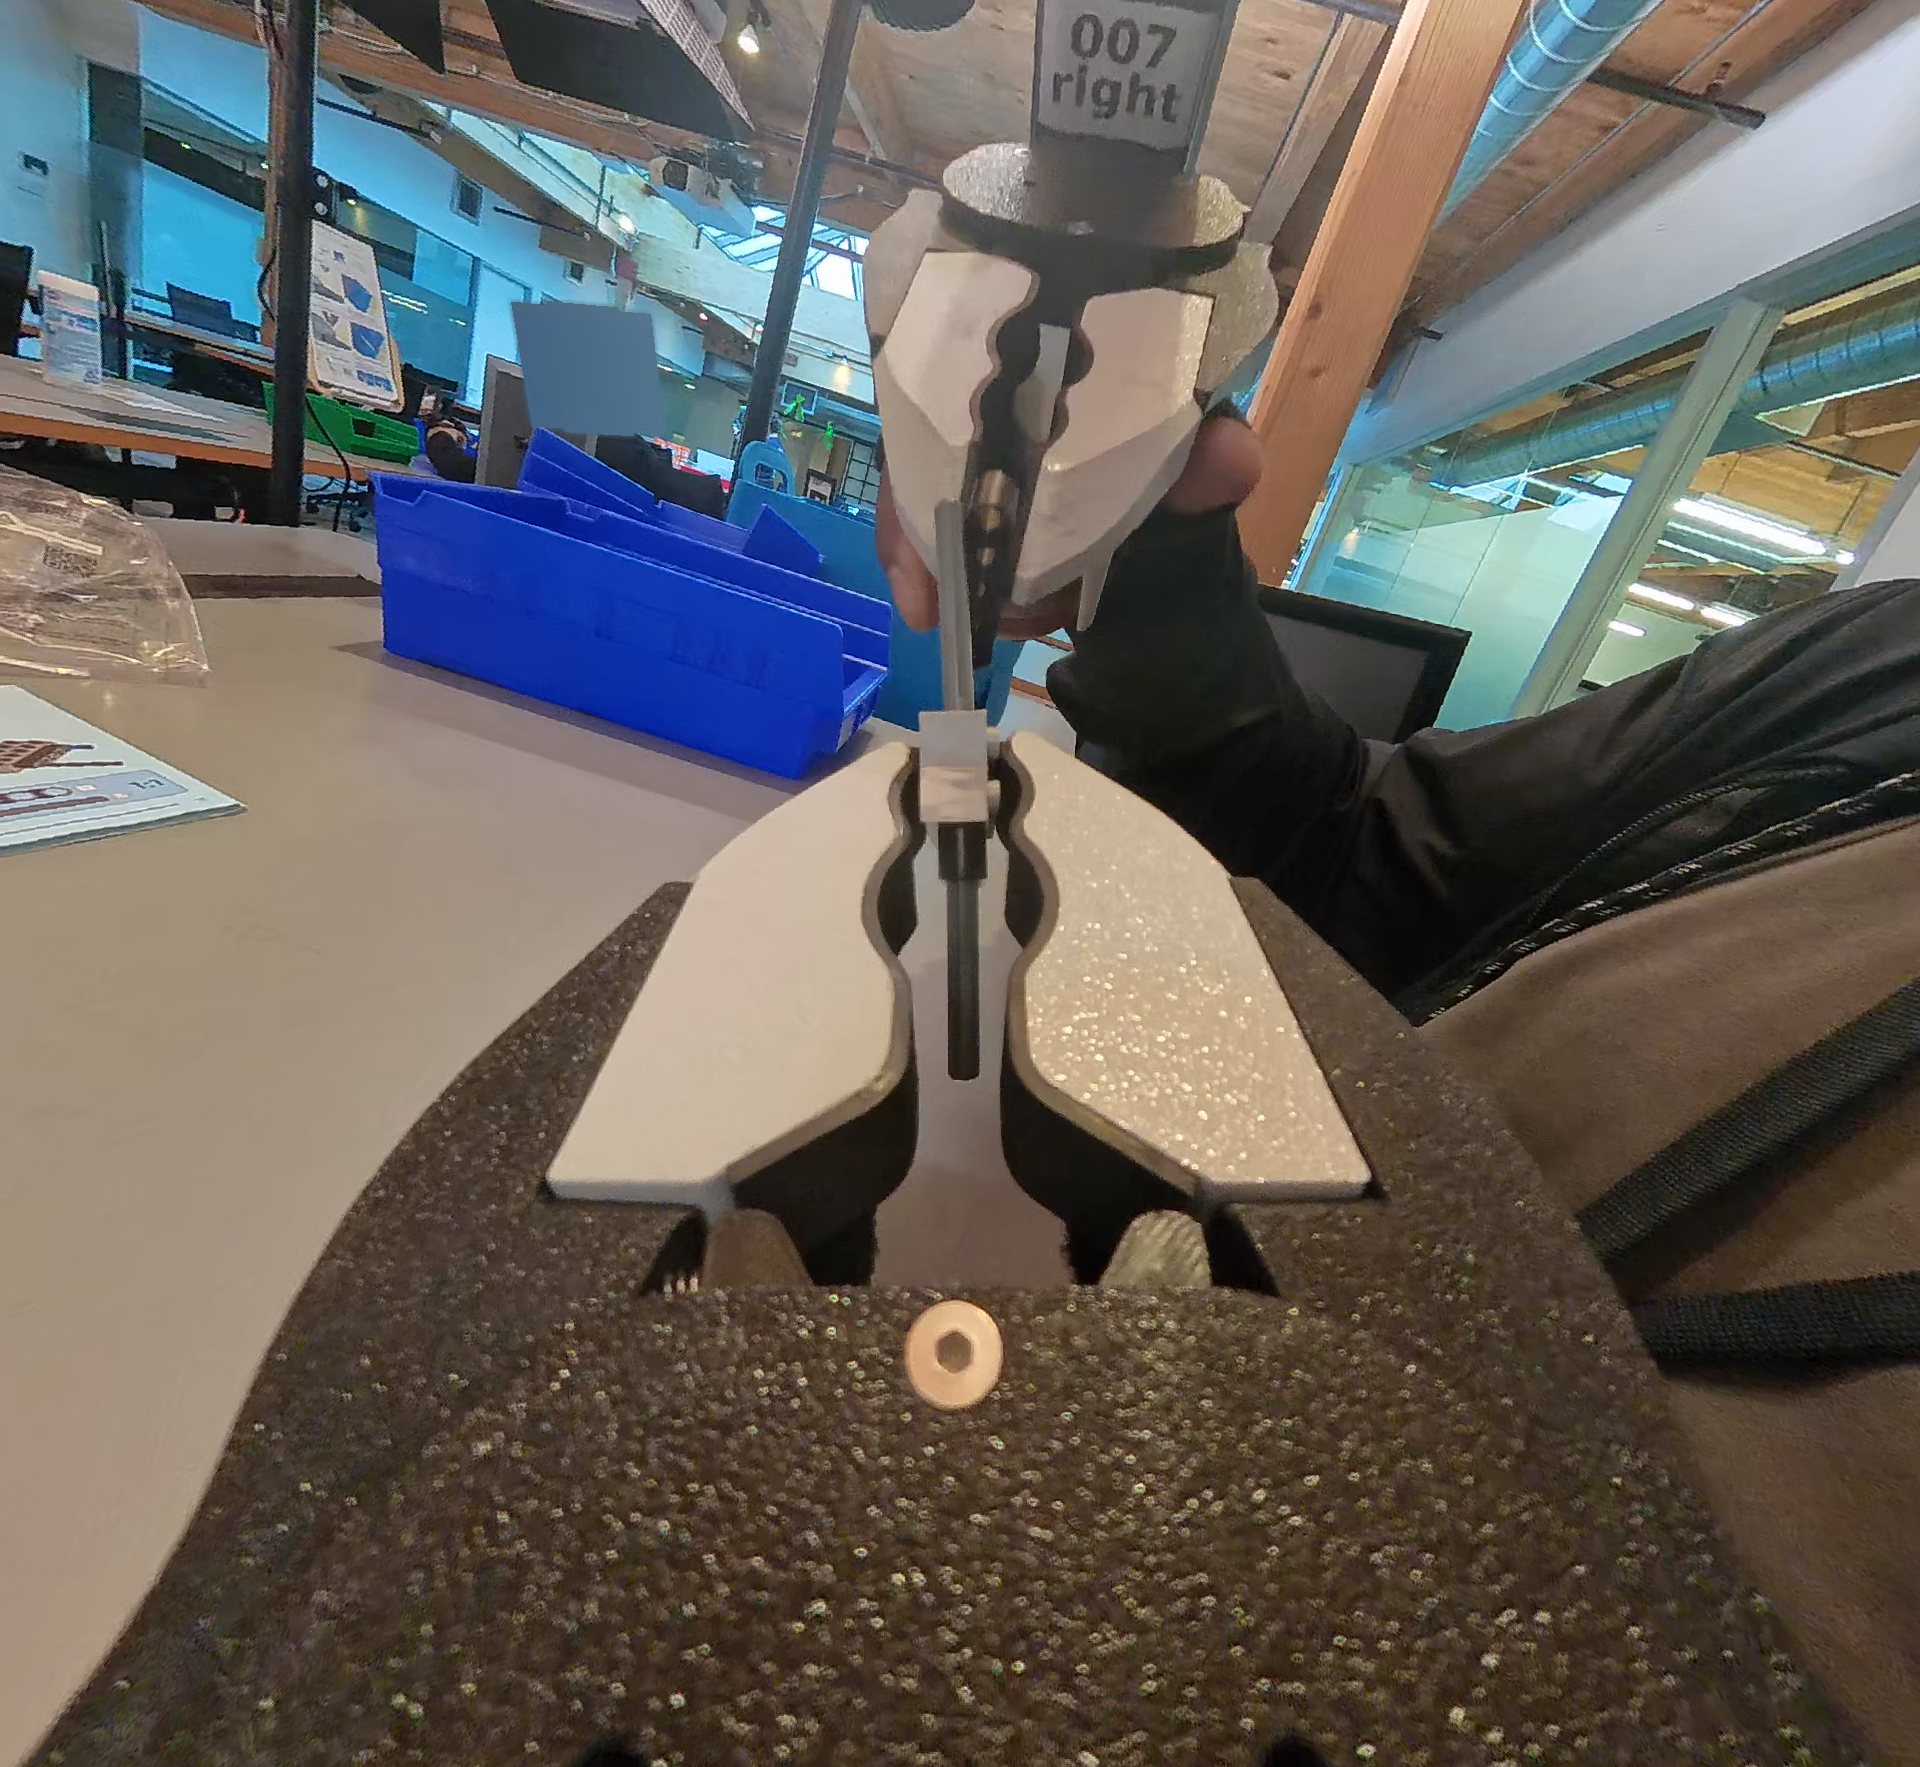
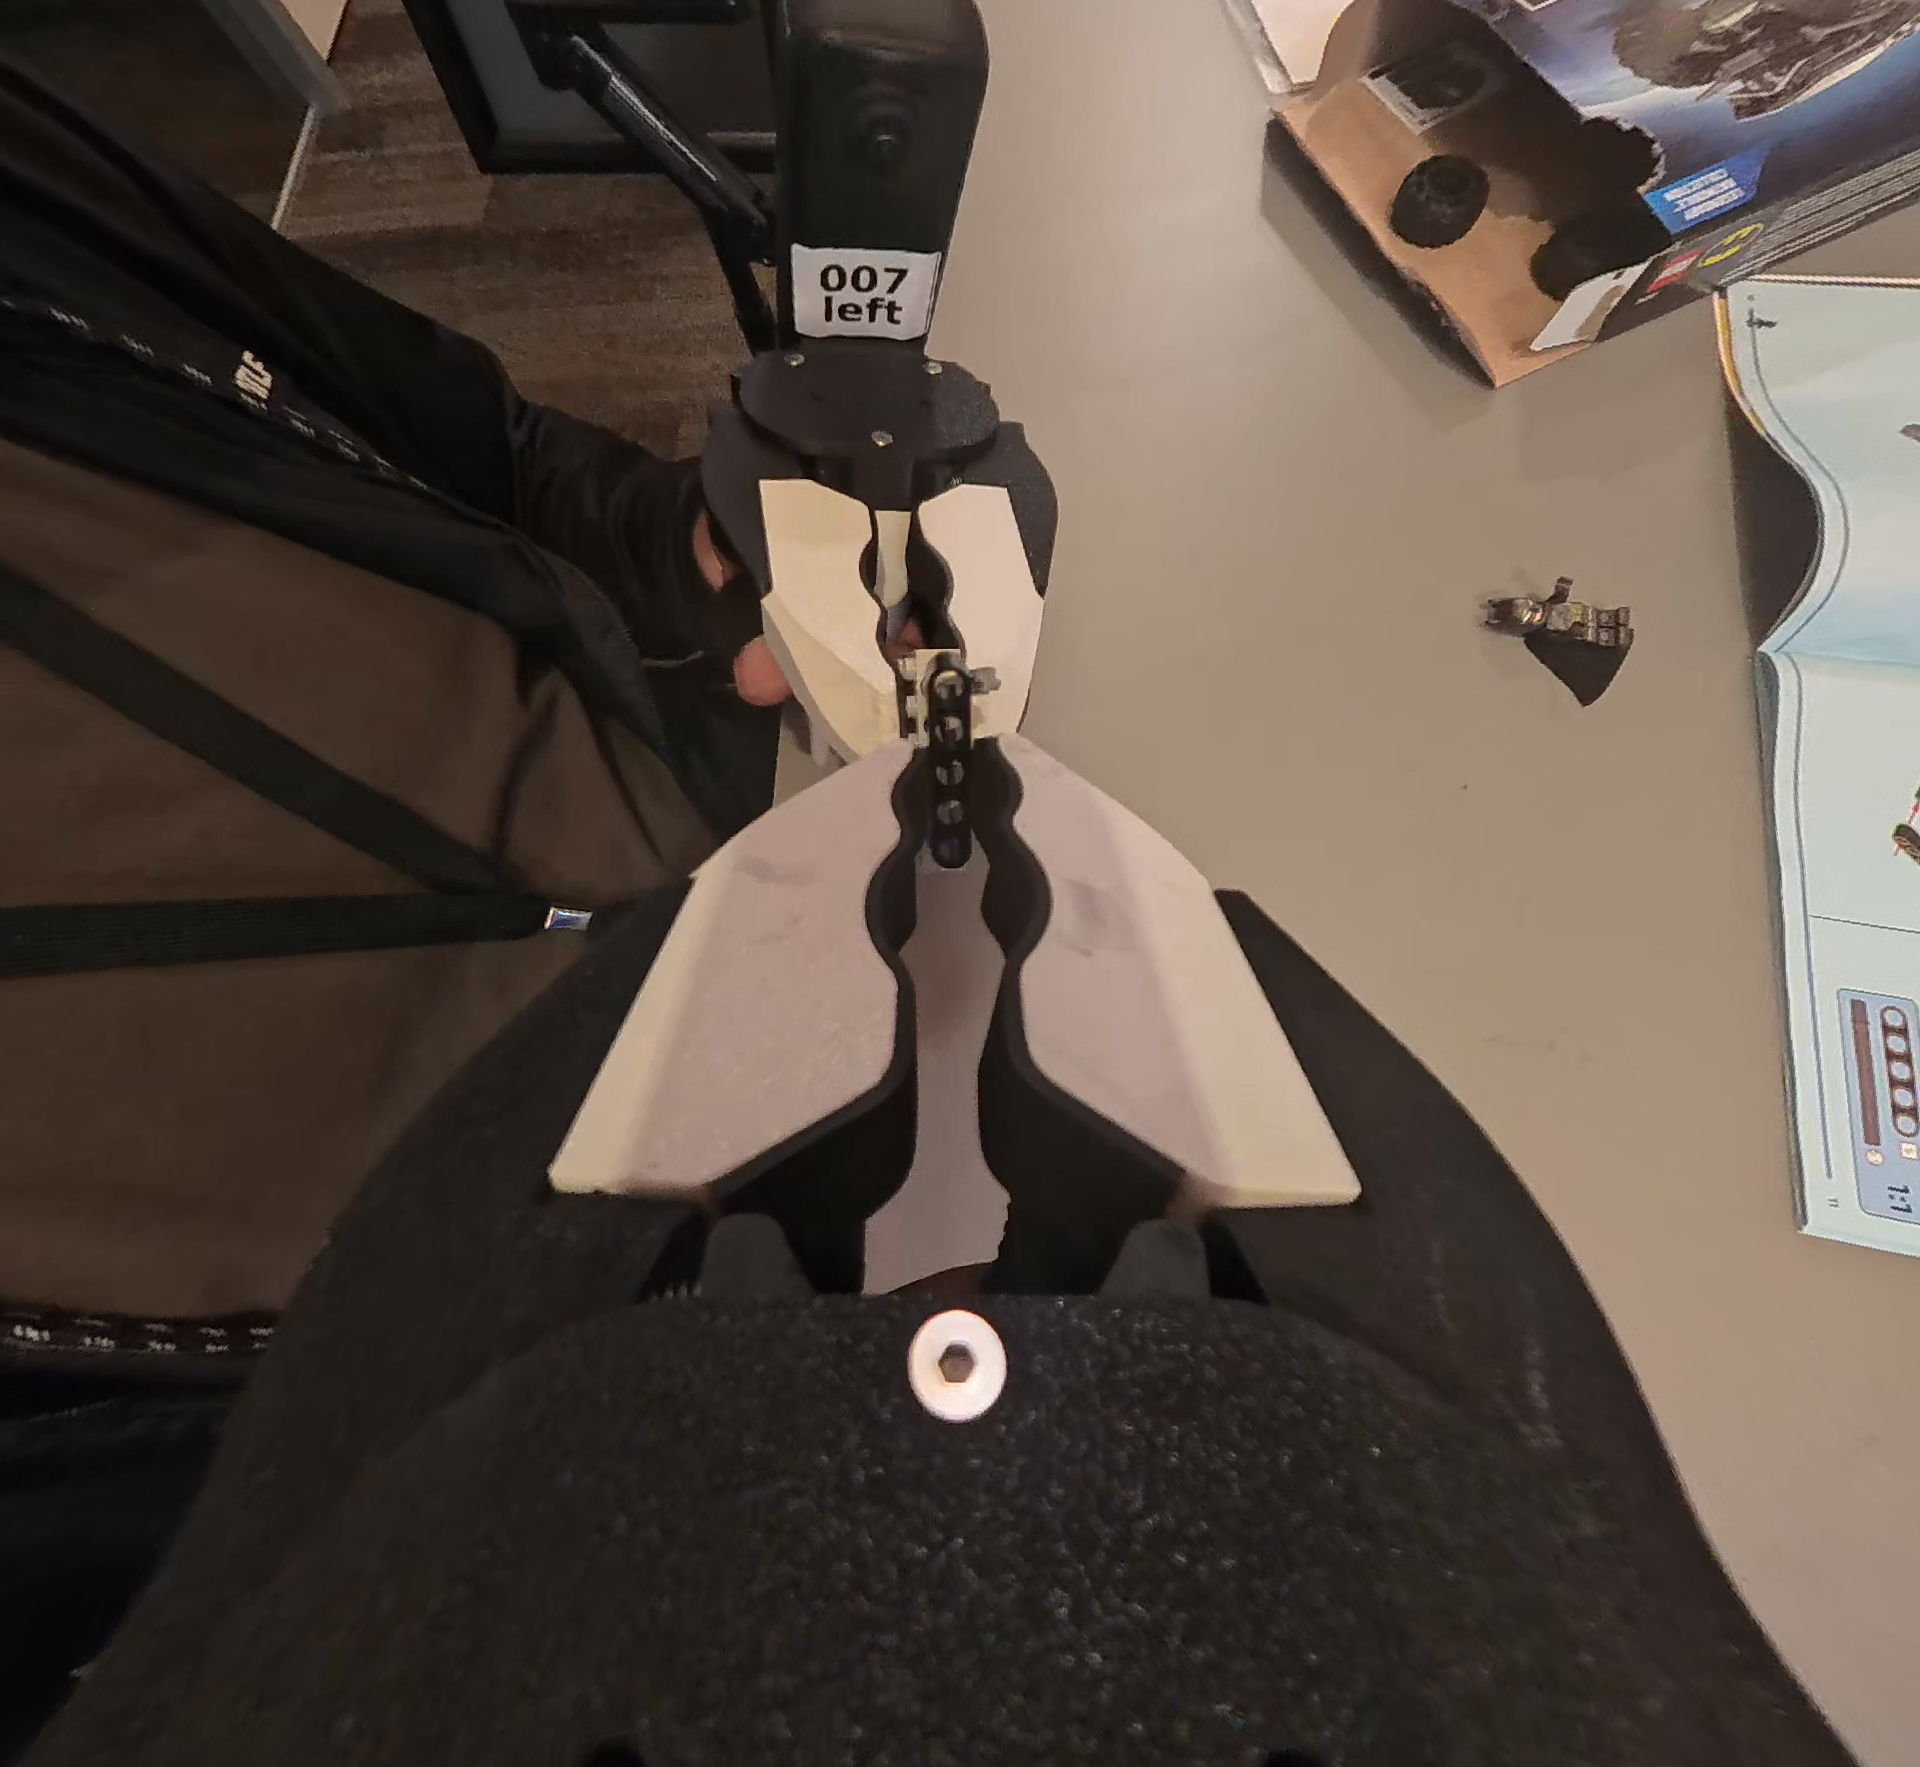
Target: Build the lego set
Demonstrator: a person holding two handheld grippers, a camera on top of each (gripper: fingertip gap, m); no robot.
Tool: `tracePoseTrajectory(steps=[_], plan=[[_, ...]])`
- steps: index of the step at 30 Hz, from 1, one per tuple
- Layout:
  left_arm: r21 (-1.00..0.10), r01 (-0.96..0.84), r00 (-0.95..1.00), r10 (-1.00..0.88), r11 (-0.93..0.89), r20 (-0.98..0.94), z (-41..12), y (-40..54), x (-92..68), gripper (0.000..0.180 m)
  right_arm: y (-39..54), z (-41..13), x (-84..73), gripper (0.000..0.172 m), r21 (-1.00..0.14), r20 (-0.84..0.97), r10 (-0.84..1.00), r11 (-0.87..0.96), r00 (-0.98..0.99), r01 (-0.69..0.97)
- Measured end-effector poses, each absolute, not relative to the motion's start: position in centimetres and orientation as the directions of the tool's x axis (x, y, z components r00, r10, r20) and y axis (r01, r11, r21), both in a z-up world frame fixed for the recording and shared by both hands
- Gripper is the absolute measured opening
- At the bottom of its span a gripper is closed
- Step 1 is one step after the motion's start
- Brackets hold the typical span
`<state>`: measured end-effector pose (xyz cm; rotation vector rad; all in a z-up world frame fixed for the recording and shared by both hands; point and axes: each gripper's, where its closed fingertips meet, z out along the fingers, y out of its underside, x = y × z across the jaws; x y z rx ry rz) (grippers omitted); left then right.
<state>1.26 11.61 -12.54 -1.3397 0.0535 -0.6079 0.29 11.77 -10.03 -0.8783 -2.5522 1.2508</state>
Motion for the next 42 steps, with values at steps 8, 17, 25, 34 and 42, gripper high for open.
tracePoseTrajectory(steps=[8, 17, 25, 34, 42], plan=[[-0.93, 0.355, 0.854, -0.439, 0.098, 0.28, -12.6, 11.7, 1.6, 0.012, 12.5, -10.3, 0.6, 0.008, -0.735, -0.116, 0.567, 0.503, -0.816, 0.454], [-0.934, 0.343, 0.859, -0.435, 0.095, 0.271, -12.6, 11.7, 1.7, 0.012, 12.7, -10.3, 0.6, 0.008, -0.687, -0.092, 0.55, 0.569, -0.83, 0.453], [-0.941, 0.326, 0.863, -0.436, 0.092, 0.256, -12.7, 11.7, 1.9, 0.012, 12.6, -10.3, 0.9, 0.008, -0.647, -0.08, 0.525, 0.62, -0.848, 0.445], [-0.951, 0.297, 0.865, -0.445, 0.087, 0.23, -12.7, 11.7, 2.5, 0.012, 12.3, -10.7, 1.6, 0.008, -0.567, -0.062, 0.469, 0.71, -0.881, 0.418], [-0.964, 0.254, 0.874, -0.446, 0.08, 0.193, -12.8, 11.8, 3.1, 0.012, 12.8, -10.8, 2.4, 0.008, -0.439, -0.029, 0.412, 0.813, -0.911, 0.382]])
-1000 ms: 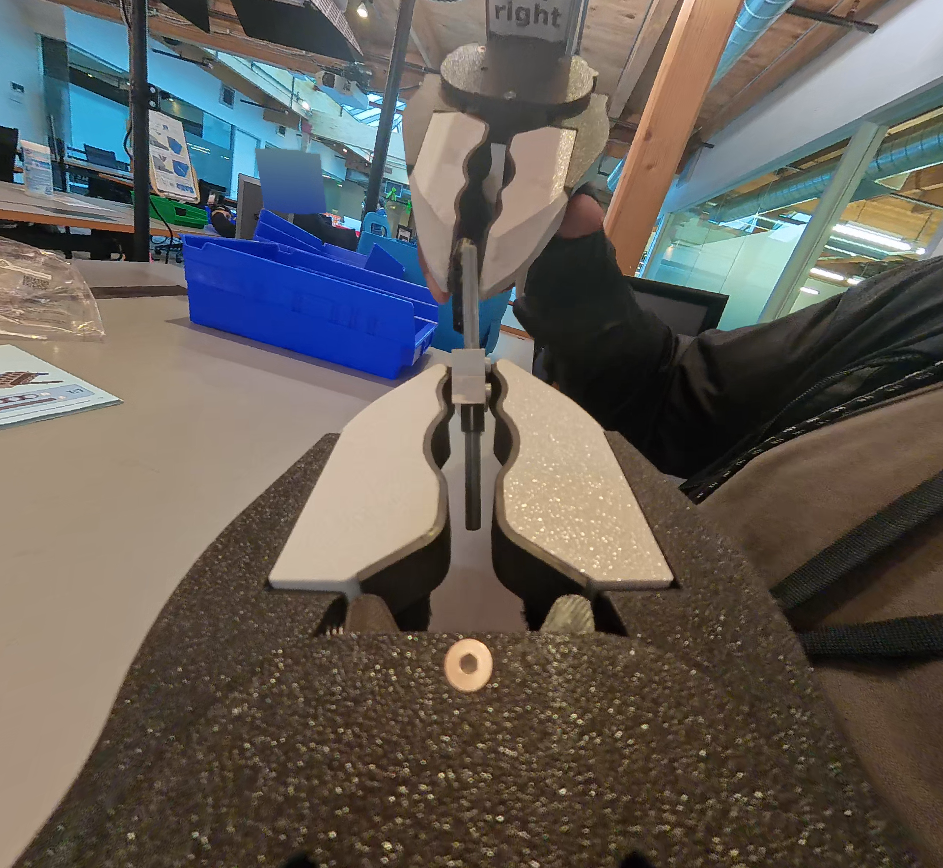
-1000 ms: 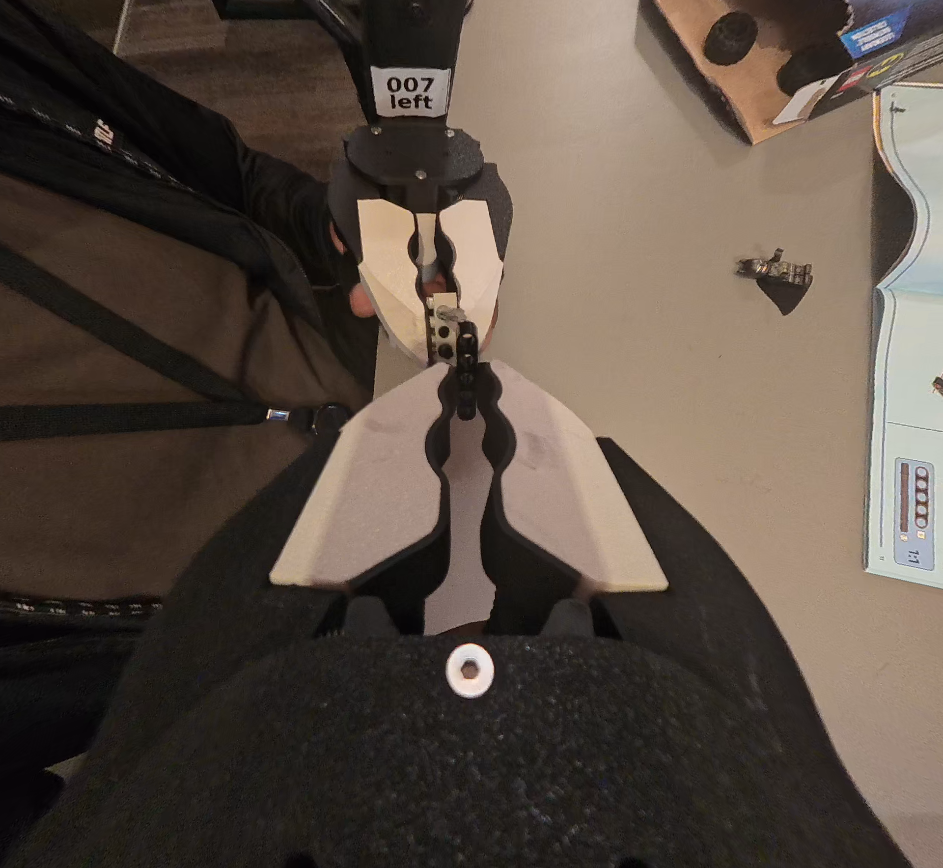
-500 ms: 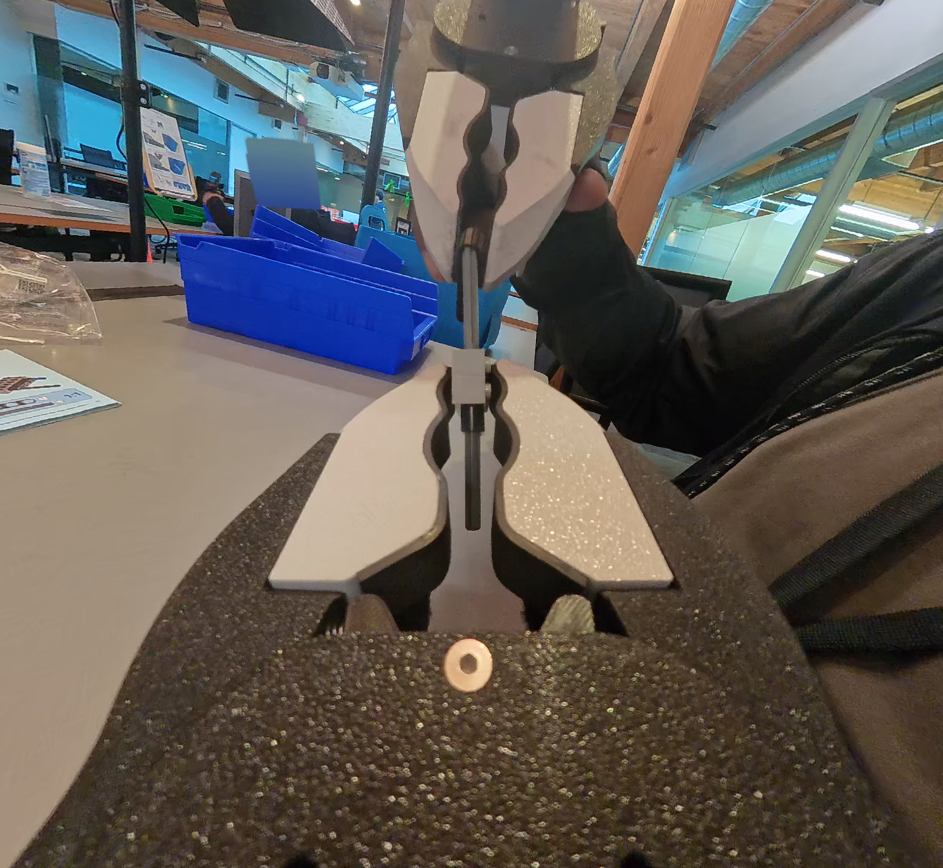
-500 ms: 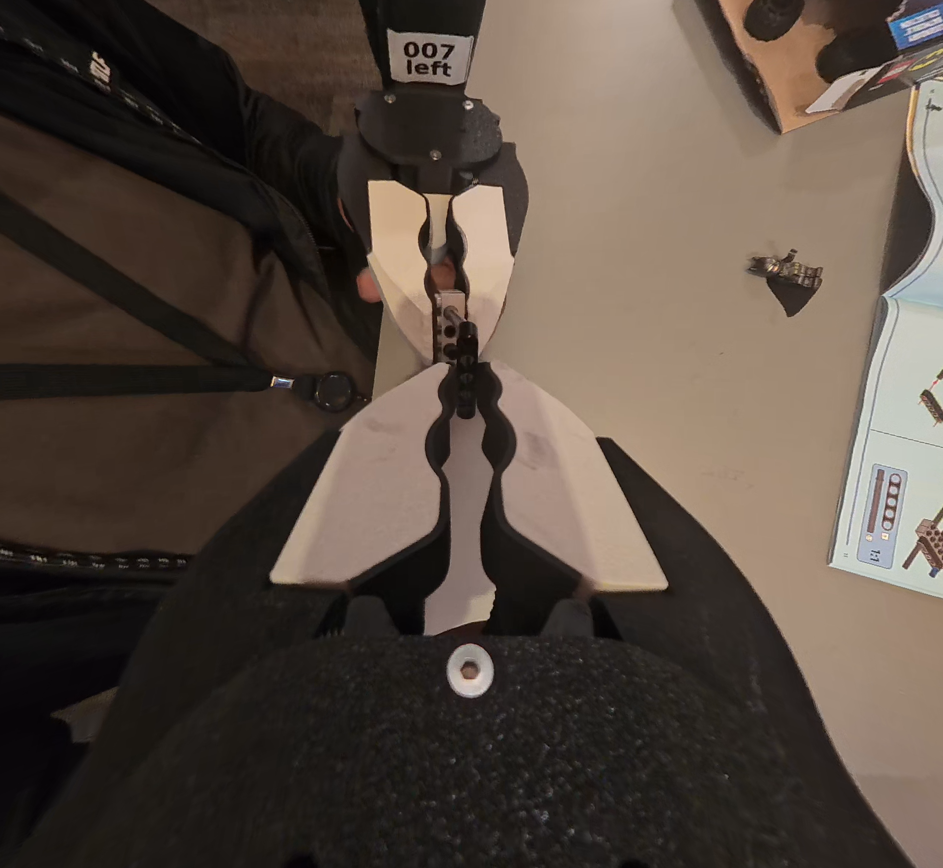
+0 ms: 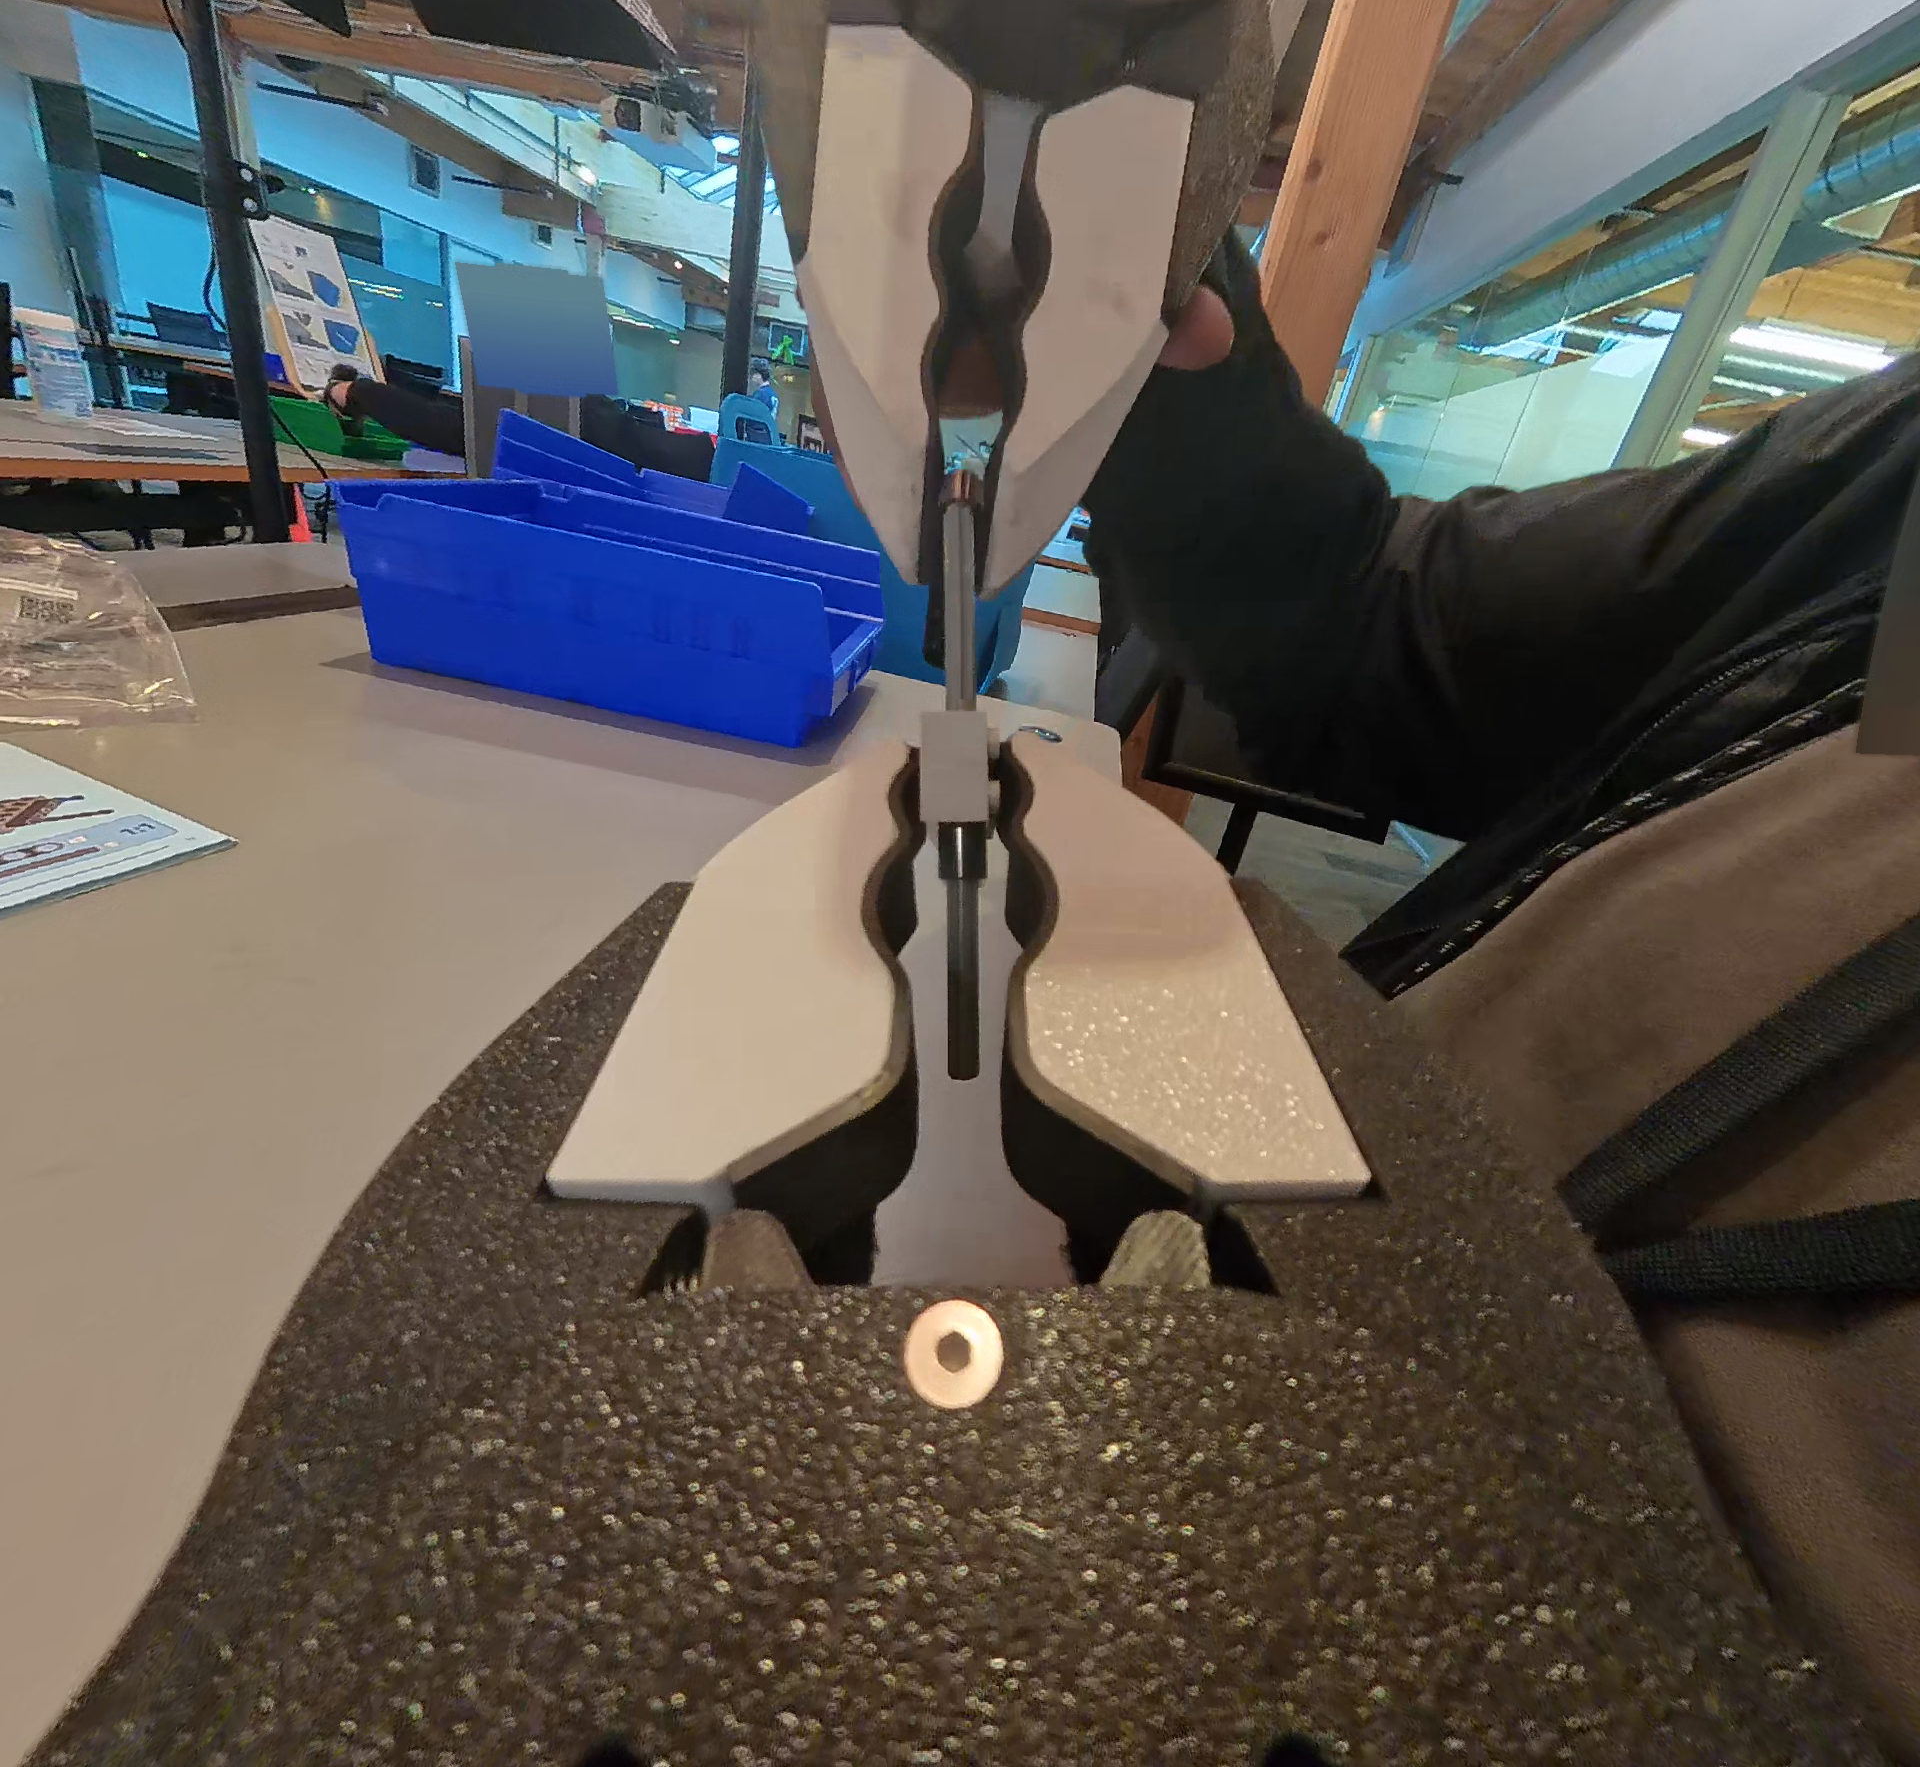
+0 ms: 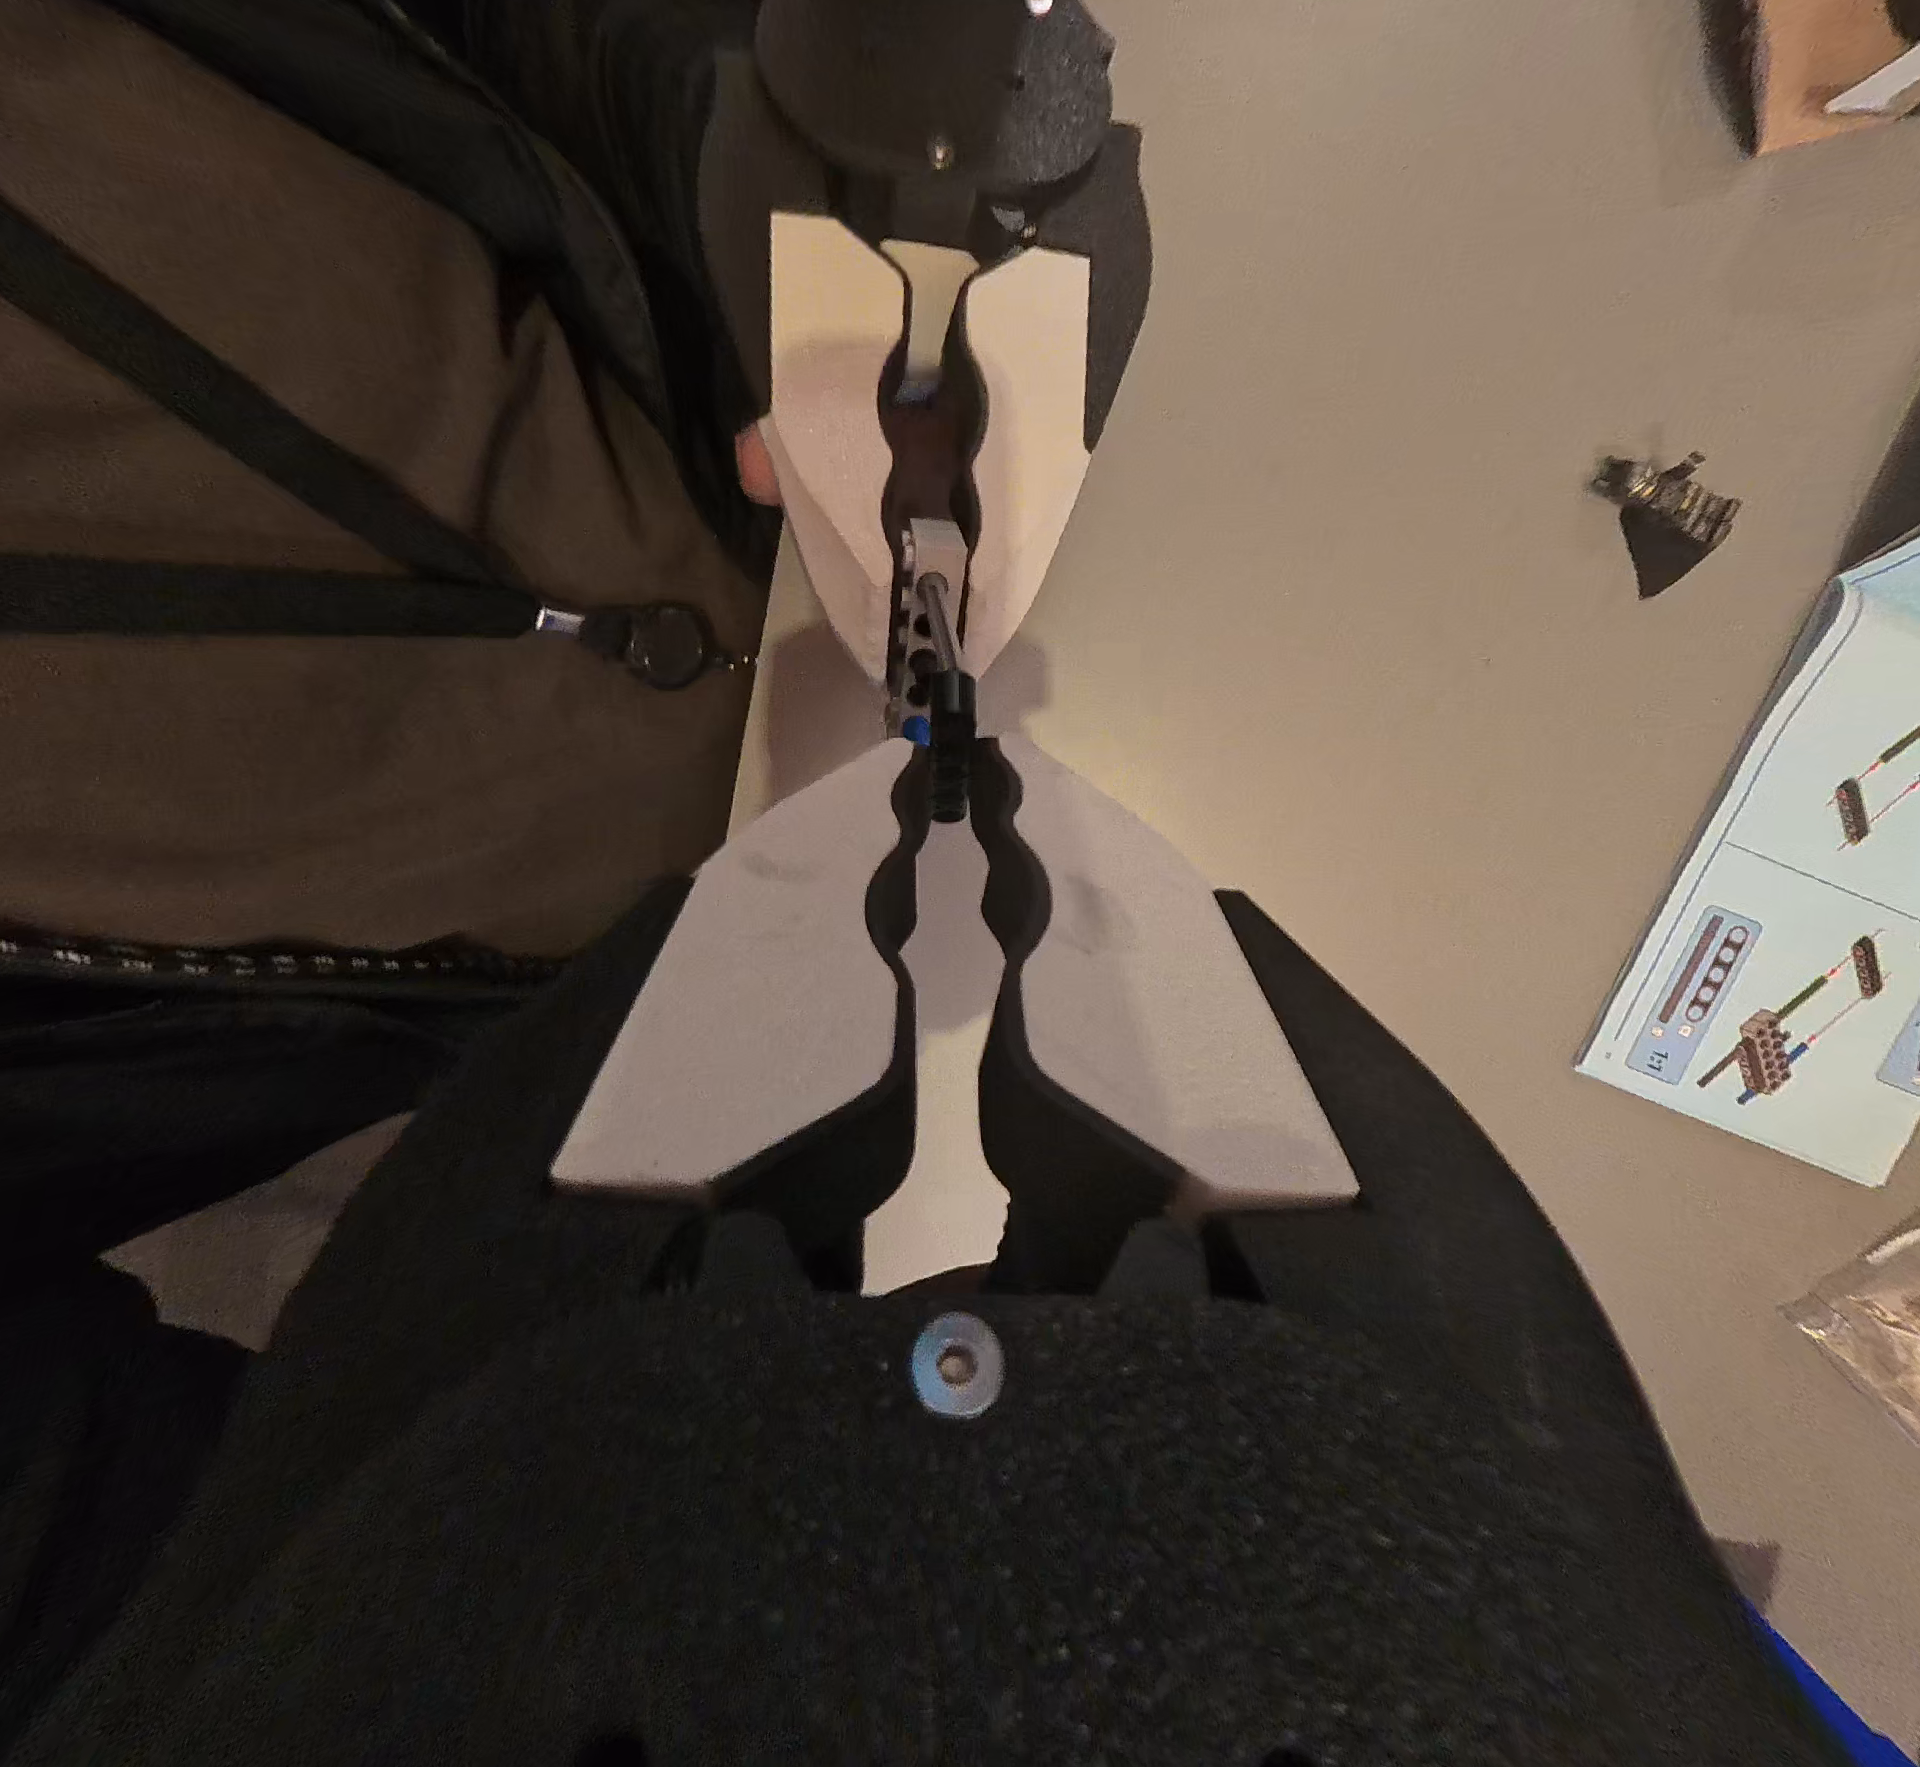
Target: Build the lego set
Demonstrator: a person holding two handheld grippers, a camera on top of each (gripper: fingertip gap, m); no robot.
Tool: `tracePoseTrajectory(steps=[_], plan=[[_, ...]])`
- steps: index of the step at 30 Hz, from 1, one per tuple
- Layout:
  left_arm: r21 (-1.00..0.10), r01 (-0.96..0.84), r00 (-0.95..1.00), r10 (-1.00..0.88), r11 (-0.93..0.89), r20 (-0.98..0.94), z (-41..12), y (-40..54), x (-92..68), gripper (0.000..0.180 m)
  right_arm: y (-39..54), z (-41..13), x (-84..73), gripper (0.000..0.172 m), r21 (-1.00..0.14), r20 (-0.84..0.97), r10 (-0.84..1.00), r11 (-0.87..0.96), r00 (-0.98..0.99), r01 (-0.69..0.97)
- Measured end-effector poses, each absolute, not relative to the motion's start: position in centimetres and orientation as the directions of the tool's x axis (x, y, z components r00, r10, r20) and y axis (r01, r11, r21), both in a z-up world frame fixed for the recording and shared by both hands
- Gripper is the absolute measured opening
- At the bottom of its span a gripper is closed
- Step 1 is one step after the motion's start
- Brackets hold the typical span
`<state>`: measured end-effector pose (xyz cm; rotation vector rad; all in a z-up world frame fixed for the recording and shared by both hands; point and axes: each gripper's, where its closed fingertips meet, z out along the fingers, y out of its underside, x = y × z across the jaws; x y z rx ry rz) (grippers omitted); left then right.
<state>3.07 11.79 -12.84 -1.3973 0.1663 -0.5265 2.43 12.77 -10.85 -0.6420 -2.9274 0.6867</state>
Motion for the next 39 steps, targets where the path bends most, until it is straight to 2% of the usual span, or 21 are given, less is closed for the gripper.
tracePoseTrajectory(steps=[12, 23, 30, 39], plan=[[-0.995, 0.09, 0.932, -0.356, 0.036, 0.072, -13.8, 12.2, 3.1, 0.012, 13.4, -11.5, 3.0, 0.008, -0.137, -0.019, 0.338, 0.931, -0.941, 0.338], [-0.999, 0.004, 0.946, -0.324, -0.035, 0.015, -14.8, 12.1, 3.0, 0.012, 13.4, -12.3, 3.1, 0.008, -0.032, -0.019, 0.302, 0.952, -0.953, 0.303], [-0.996, -0.047, 0.953, -0.303, -0.074, -0.022, -15.4, 12.2, 2.8, 0.012, 13.5, -13.0, 3.1, 0.008, -0.019, -0.021, 0.301, 0.953, -0.954, 0.301], [-0.996, 0.092, 0.938, -0.336, -0.001, 0.087, -14.2, 11.6, 2.0, 0.012, 12.5, -12.1, 2.2, 0.008, -0.217, 0.052, 0.354, 0.917, -0.934, 0.336]])
